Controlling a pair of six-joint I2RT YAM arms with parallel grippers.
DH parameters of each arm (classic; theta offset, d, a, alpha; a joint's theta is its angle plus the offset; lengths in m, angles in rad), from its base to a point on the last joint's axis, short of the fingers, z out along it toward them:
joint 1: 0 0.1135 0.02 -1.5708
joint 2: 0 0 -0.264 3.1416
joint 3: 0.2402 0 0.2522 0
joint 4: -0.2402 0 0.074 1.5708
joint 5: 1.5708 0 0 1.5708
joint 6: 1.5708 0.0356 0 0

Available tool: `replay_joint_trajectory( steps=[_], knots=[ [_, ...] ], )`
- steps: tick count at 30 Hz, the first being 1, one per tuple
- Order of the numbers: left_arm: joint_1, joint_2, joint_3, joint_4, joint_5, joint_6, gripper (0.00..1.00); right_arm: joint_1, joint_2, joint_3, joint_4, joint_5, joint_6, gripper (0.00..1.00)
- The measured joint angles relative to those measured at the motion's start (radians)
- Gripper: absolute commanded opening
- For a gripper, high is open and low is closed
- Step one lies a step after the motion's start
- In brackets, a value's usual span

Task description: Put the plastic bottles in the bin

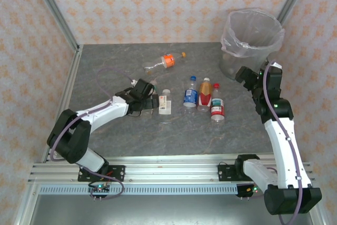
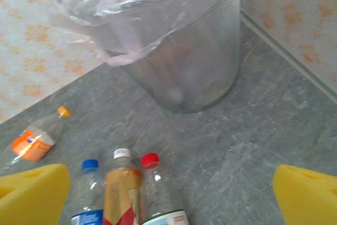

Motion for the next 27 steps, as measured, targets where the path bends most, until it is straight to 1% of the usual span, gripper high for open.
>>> replay_joint_trajectory(
  steps=[6, 10, 13, 19, 27],
  knots=[
    [-0.001, 0.065, 0.045, -0.039, -0.002, 0.019, 0.94, 0.0, -0.04, -0.081, 0.045, -0.05, -0.004, 0.99],
    [-0.002, 0.087, 0.059, -0.046, -0.005, 0.03, 0.9, 0.0, -0.032, -0.091, 0.047, -0.054, -0.005, 0.99],
    [-0.002, 0.093, 0.06, -0.046, -0.005, 0.03, 0.9, 0.0, -0.021, -0.091, 0.056, -0.063, -0.005, 0.99],
    [-0.016, 0.129, 0.063, -0.054, -0.013, 0.03, 0.89, 0.0, 0.027, -0.112, 0.09, -0.164, -0.01, 0.99],
    [-0.042, 0.143, 0.063, -0.076, -0.028, 0.03, 0.89, 0.0, -0.038, -0.269, 0.215, -0.185, 0.011, 0.99]
  ],
)
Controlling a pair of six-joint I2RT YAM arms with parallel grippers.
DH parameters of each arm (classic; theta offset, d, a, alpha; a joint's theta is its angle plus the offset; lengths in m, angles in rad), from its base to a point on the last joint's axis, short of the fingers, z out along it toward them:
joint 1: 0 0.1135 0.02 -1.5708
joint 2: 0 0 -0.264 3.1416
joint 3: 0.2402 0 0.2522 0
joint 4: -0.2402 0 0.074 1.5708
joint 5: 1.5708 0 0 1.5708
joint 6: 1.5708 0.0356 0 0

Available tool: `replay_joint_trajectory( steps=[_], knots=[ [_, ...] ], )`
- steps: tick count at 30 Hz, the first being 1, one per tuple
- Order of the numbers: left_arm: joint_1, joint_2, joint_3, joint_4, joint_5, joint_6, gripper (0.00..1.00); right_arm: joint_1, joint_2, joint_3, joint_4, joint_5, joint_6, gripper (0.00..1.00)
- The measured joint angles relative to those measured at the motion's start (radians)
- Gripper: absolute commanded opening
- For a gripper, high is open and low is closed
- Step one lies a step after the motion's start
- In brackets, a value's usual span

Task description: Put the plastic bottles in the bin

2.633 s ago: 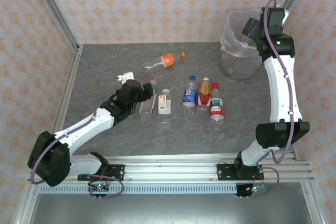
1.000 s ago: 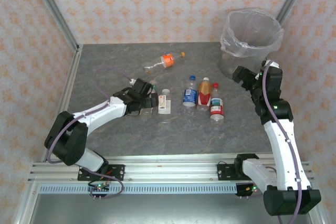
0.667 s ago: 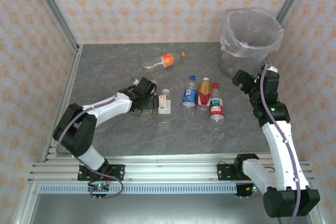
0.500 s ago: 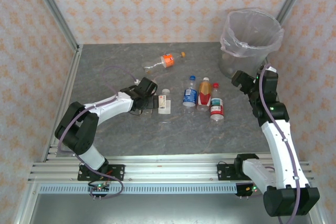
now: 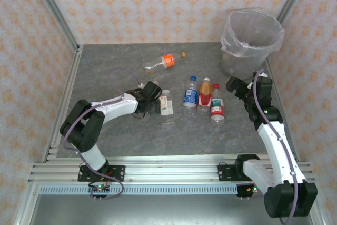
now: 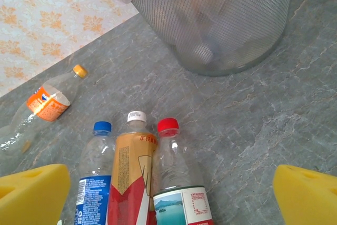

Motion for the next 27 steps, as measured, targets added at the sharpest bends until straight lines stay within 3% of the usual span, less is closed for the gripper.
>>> replay_joint_trajectory(
  steps=[9, 18, 27],
  knots=[
    [0.0, 0.007, 0.0, -0.008, -0.018, 0.0, 0.81, 0.012, 0.047, -0.003, 0.08, -0.001, 0.049, 0.99],
    [0.0, 0.021, 0.0, -0.007, -0.017, 0.026, 0.64, 0.068, 0.061, -0.004, 0.148, -0.009, 0.083, 0.99],
    [0.0, 0.016, 0.0, -0.007, -0.017, 0.057, 0.56, 0.183, 0.11, -0.095, 0.309, -0.026, 0.133, 0.99]
  ],
)
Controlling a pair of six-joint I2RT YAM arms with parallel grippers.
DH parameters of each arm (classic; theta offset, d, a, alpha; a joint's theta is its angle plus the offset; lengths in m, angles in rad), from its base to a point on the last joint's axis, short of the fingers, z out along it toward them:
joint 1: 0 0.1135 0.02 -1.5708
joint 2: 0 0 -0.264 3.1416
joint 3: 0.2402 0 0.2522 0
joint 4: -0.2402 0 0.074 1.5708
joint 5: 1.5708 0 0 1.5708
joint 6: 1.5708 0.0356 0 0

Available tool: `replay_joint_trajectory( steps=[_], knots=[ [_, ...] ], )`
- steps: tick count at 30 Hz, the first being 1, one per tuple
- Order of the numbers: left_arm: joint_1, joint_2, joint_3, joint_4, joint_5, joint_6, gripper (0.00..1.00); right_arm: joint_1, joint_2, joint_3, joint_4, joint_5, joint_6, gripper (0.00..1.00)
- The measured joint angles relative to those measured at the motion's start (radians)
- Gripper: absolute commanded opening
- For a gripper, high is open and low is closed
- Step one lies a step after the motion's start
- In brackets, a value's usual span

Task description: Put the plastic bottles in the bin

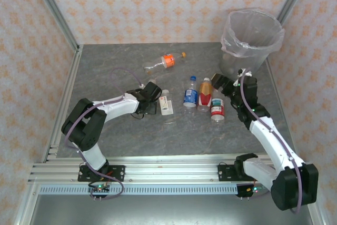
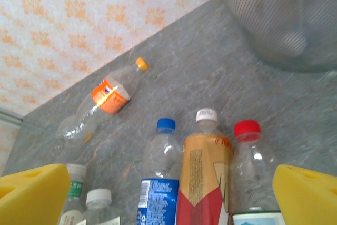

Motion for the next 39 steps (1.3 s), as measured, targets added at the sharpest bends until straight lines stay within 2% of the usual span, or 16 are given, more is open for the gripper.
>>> replay_joint_trajectory(
  steps=[5, 9, 18, 23, 30, 39],
  knots=[
    [0.0, -0.076, -0.025, 0.023, 0.0, 0.014, 0.55, 0.068, 0.051, -0.023, 0.06, 0.024, 0.026, 0.99],
    [0.0, -0.198, -0.087, 0.085, 0.009, 0.045, 0.53, 0.086, 0.092, -0.023, 0.091, 0.008, 0.045, 0.99],
    [-0.016, -0.388, -0.168, 0.217, 0.141, 0.154, 0.52, 0.133, 0.169, -0.008, 0.097, -0.073, 0.085, 0.99],
    [-0.039, -0.407, -0.169, 0.277, 0.23, 0.185, 0.52, 0.134, 0.212, 0.05, 0.084, -0.087, 0.16, 0.99],
    [-0.079, -0.394, -0.164, 0.313, 0.318, 0.208, 0.52, 0.138, 0.359, 0.126, 0.135, -0.259, 0.257, 0.99],
    [-0.08, -0.35, -0.139, 0.317, 0.36, 0.21, 0.52, 0.16, 0.245, 0.084, 0.29, -0.312, 0.273, 0.99]
  ],
)
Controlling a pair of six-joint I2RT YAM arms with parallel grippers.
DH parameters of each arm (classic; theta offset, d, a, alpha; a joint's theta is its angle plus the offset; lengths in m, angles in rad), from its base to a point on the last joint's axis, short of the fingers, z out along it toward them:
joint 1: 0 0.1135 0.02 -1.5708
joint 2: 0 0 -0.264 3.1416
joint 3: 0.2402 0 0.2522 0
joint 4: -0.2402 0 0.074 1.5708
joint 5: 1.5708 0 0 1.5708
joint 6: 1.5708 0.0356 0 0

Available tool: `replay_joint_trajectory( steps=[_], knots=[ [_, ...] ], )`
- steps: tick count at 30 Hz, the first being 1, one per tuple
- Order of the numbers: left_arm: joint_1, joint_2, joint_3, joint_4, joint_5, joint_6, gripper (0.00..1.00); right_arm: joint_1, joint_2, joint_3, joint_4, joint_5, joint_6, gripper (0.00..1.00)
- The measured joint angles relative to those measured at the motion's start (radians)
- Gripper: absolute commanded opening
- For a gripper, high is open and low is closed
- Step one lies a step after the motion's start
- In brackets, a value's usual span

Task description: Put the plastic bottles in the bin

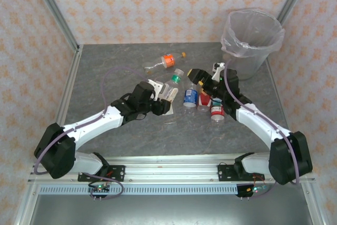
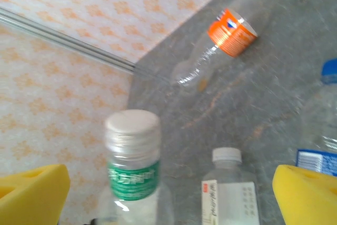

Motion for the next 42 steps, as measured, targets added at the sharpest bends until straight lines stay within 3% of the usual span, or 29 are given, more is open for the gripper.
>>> replay_joint_trajectory(
  steps=[4, 9, 18, 25, 32, 39, 42],
  knots=[
    [-0.003, 0.015, 0.016, 0.011, 0.026, 0.003, 0.52, 0.0, 0.002, 0.0, 0.018, -0.021, -0.001, 0.99],
    [-0.006, 0.02, 0.026, 0.029, 0.047, 0.003, 0.52, 0.0, 0.054, 0.014, 0.004, -0.031, -0.001, 0.88],
    [-0.028, 0.058, 0.055, 0.038, 0.06, 0.018, 0.52, 0.005, 0.117, 0.065, 0.014, -0.075, 0.016, 0.88],
    [-0.037, 0.069, 0.068, 0.04, 0.066, 0.022, 0.52, 0.011, 0.162, 0.08, 0.03, -0.106, 0.051, 0.66],
    [-0.041, 0.078, 0.073, 0.041, 0.07, 0.022, 0.52, 0.013, 0.18, 0.101, 0.03, -0.115, 0.053, 0.56],
    [-0.043, 0.078, 0.074, 0.034, 0.071, 0.022, 0.52, 0.016, 0.181, 0.107, 0.029, -0.12, 0.05, 0.41],
    [-0.043, 0.078, 0.075, 0.031, 0.072, 0.023, 0.52, 0.016, 0.181, 0.108, 0.027, -0.122, 0.05, 0.3]
  ],
)
